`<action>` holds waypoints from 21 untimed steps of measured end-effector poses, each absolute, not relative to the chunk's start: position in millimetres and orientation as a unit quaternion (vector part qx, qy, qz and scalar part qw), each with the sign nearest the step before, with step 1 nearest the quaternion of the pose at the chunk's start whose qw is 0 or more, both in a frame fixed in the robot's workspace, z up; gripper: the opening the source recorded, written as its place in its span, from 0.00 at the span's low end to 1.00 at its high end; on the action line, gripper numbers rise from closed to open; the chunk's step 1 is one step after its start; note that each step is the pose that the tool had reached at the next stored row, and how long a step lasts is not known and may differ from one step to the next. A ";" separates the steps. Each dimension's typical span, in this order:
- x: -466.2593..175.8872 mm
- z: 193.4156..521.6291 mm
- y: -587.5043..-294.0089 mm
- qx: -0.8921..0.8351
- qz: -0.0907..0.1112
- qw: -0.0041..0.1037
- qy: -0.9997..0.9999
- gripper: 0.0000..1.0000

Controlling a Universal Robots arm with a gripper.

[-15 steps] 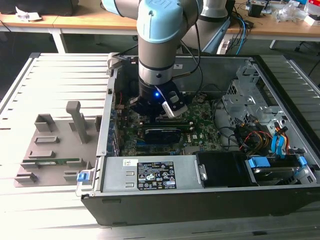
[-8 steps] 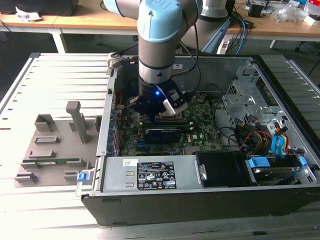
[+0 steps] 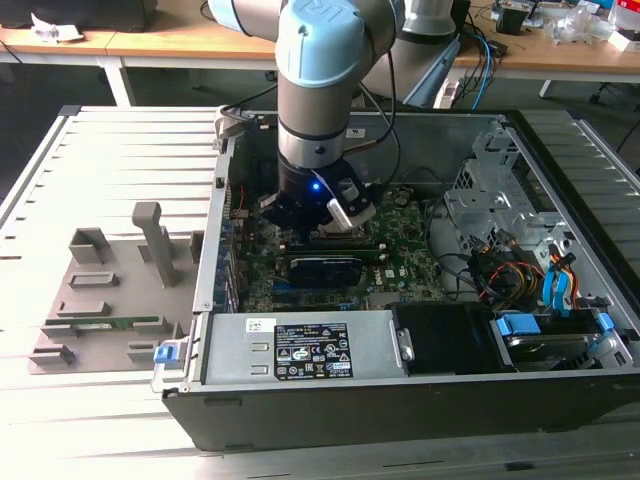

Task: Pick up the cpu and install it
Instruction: 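Install the second cpu locking lever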

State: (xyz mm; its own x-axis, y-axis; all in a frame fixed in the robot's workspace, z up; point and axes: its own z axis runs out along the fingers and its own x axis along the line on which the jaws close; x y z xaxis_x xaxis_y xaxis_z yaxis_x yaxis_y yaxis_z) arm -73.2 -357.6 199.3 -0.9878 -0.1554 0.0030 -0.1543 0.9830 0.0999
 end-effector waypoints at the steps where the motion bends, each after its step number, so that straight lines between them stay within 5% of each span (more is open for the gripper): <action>1: -73.1 201.6 -357.6 0.078 -0.050 0.005 -0.996 0.11; 21: -32.0 219.1 -335.5 0.039 -0.011 0.006 -0.999 0.11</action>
State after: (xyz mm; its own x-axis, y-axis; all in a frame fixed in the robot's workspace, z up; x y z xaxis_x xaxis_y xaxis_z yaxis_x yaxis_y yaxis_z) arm -32.0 -335.5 219.1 -0.9969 -0.0776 0.0104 -0.0774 0.9968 0.0217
